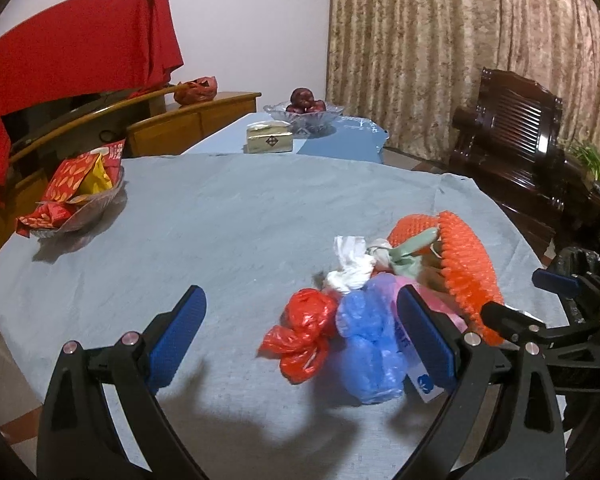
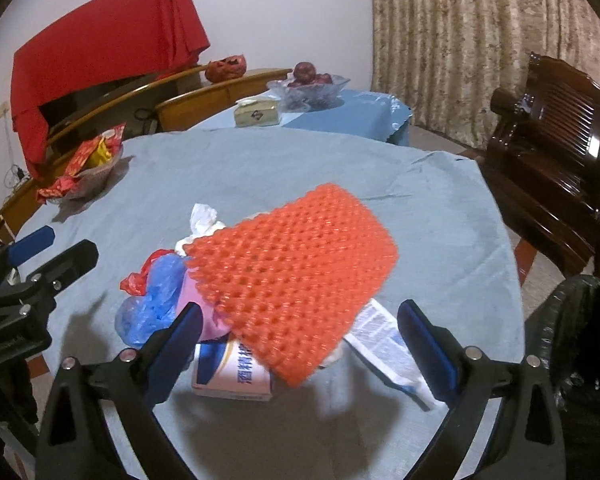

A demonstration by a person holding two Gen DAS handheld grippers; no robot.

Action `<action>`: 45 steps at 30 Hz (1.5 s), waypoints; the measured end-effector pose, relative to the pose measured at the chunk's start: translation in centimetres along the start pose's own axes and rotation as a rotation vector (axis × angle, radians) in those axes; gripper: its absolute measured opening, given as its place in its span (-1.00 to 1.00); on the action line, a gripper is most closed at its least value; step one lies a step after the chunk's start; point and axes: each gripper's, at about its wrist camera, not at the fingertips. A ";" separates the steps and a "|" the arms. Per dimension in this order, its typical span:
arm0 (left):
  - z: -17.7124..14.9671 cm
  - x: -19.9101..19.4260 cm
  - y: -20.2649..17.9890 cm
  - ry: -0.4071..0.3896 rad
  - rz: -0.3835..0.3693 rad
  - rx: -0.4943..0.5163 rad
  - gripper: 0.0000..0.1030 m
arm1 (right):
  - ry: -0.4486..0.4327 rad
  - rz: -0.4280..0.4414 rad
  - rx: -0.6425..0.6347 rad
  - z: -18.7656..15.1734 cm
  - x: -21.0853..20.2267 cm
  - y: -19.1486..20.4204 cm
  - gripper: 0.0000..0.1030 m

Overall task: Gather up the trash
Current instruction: 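Grasp the orange mesh pad with the right gripper, then grasp the pink cloth with the left gripper while the right gripper holds the orange pad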

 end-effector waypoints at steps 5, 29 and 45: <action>-0.2 0.2 0.3 0.001 0.001 -0.002 0.82 | 0.017 0.002 -0.027 0.3 1.2 1.1 0.77; -0.4 0.7 -3.6 0.014 -0.100 0.025 0.81 | 0.033 0.096 0.026 -0.5 -3.0 -3.6 -0.73; -1.6 4.1 -10.4 0.076 -0.135 0.126 0.34 | 0.031 0.066 0.104 -1.4 -4.0 -7.5 -0.73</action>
Point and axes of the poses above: each gripper's, at about its wrist camera, not at the fingertips, and x roughly the way its jaws point, y to its left, z to its top, and after that the axes turned 6 degrees about x, right-handed
